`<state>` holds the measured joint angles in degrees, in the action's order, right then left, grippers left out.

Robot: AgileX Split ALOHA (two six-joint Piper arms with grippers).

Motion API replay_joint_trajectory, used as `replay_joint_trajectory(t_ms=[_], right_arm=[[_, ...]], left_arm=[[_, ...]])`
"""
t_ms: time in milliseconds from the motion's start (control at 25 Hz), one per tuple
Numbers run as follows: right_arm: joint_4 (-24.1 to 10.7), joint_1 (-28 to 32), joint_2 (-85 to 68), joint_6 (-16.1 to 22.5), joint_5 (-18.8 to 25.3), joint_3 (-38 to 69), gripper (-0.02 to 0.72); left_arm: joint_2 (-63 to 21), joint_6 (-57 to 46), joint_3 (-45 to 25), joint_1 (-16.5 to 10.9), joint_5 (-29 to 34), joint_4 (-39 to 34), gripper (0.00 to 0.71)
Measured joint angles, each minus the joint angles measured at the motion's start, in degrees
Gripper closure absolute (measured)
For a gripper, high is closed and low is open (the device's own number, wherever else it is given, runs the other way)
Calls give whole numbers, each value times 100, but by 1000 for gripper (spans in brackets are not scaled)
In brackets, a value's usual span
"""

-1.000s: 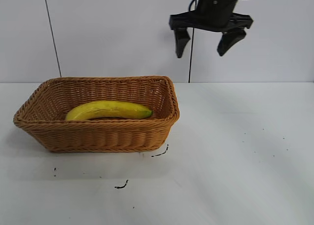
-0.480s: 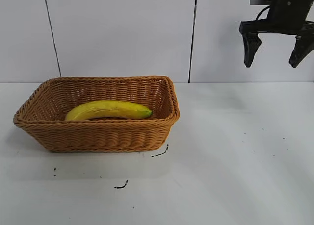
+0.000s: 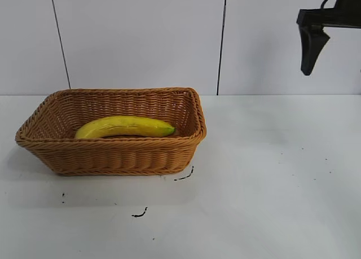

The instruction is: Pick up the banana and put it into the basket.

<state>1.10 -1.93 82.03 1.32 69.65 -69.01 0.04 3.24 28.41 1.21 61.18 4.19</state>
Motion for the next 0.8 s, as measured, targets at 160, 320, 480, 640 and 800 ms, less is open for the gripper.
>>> replay_joint_trajectory(t_ms=[160,320,480,640,800], right_arm=[[0,0,-1275,0,-133,1005,11],[14,0,-2571,0,-662,2057,11],[14,0,-3907,0,-1150,3226,11],[-28,0,-5156,0,-1064,4007,11],[-42,0,-6135,0,-1100,4063,11]], left_arm=[[0,0,0,0,0,0,20],[0,0,0,0,0,0,20],[0,0,0,0,0,0,20],[0,0,0,0,0,0,20],[0,0,0,0,0,0,20]])
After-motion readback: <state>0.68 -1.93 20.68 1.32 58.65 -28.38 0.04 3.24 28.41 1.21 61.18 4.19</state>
